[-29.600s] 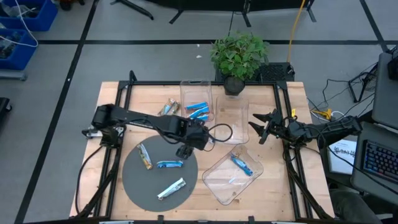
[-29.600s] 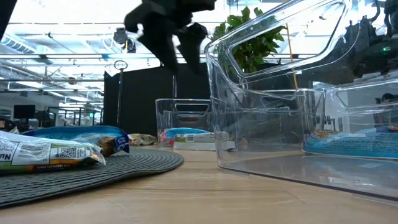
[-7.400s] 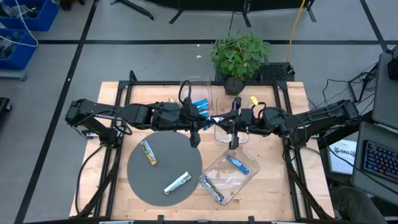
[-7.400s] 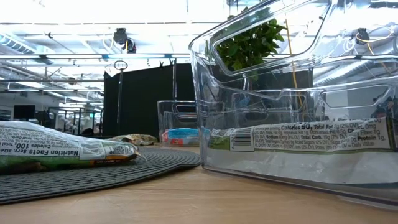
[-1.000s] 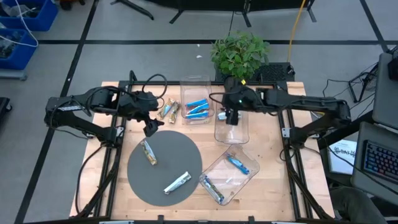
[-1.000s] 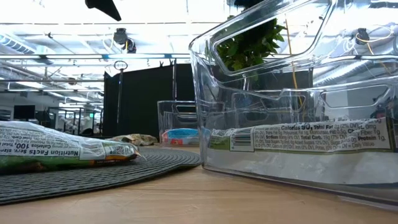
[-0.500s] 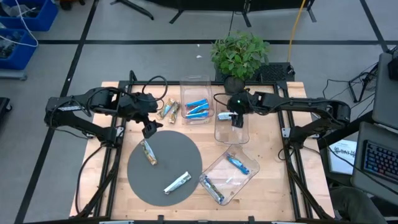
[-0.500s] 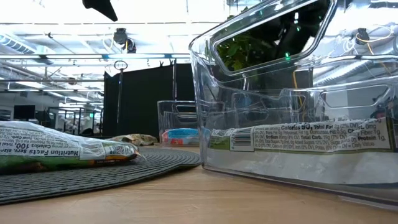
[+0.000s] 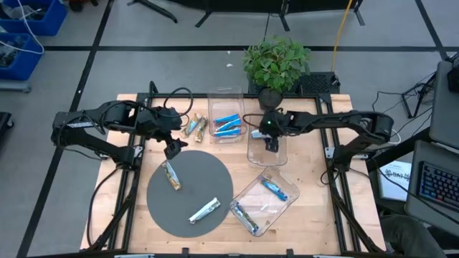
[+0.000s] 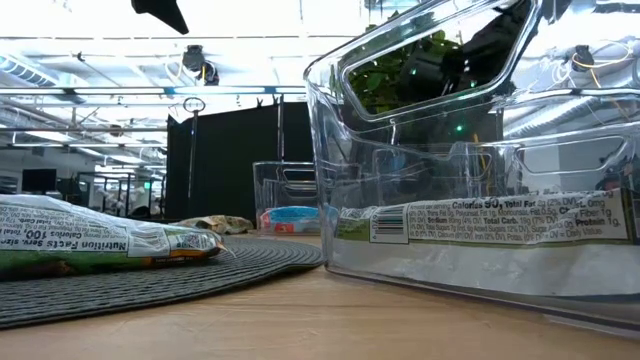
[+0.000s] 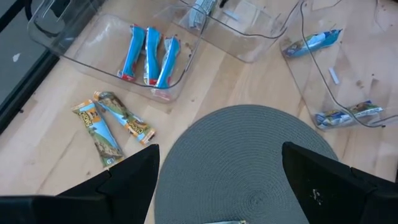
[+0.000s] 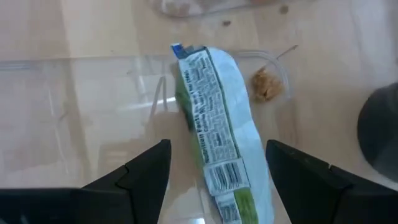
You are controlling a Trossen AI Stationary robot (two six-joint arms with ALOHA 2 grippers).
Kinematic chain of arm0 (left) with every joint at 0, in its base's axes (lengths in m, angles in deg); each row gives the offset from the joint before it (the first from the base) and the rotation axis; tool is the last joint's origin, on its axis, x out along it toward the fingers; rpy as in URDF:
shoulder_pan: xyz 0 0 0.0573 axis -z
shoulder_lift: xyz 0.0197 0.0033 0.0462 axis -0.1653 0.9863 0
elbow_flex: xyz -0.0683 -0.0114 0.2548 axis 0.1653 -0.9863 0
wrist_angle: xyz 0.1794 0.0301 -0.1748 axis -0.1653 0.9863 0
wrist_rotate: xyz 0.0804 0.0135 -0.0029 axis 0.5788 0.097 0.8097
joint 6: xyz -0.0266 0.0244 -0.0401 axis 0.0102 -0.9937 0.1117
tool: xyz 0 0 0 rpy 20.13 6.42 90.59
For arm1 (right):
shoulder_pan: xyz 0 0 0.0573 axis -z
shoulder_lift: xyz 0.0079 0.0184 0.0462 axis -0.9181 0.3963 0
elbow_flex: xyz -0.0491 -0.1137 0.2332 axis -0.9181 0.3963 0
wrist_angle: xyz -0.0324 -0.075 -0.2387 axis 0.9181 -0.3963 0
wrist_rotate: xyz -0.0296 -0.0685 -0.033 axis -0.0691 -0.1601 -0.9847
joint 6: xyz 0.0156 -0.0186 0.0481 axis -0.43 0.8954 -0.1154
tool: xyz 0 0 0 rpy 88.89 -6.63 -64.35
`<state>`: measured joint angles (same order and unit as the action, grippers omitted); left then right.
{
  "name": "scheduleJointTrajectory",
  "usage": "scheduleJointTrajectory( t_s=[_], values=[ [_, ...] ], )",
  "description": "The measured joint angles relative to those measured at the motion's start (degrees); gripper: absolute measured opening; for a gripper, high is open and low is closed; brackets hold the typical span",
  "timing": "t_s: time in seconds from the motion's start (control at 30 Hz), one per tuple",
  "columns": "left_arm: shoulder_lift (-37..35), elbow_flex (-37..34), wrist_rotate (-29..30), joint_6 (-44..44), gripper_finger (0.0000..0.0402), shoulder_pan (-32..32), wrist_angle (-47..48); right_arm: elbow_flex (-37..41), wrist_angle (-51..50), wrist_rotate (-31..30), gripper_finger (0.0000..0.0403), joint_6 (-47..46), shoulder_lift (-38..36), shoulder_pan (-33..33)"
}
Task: Pick and place Granola Bars by type
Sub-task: Put the blue granola bar into the bottom transparent bin
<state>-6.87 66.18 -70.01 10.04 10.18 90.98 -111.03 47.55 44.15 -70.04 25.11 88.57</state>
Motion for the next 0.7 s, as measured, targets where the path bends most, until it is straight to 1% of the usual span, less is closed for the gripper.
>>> scheduleJointTrajectory(
  t_s=[0.17, 0.27, 0.33, 0.5, 0.6, 0.7],
  values=[
    [0.0, 0.0, -0.02, 0.84, 0.0337, 0.0, -0.01, 0.0, 3.7, -0.06, 0.0256, -0.38, 2.21, 0.62],
    [0.0, 0.0, -0.02, 1.4, 0.0337, 0.0, -0.03, 0.0, 3.15, 0.31, 0.0256, -1.07, 3.95, 2.0],
    [0.0, 0.0, -0.02, 1.42, 0.0337, 0.0, -0.06, 0.0, 2.36, 1.91, 0.0256, -1.49, 5.45, 2.86],
    [0.0, 0.0, -0.05, 2.23, 0.0337, 0.0, -0.09, -0.15, 1.72, 3.53, 0.0253, -2.51, 7.37, 3.19],
    [0.0, 0.0, -0.05, 2.23, 0.0337, 0.0, -0.09, -0.15, 1.69, 4.29, 0.0236, -3.5, 6.81, 2.93],
    [0.0, 0.0, -0.05, 1.82, 0.0337, 0.0, -0.09, -0.04, 0.93, 4.65, 0.0199, -3.83, 5.4, 2.67]
  ],
)
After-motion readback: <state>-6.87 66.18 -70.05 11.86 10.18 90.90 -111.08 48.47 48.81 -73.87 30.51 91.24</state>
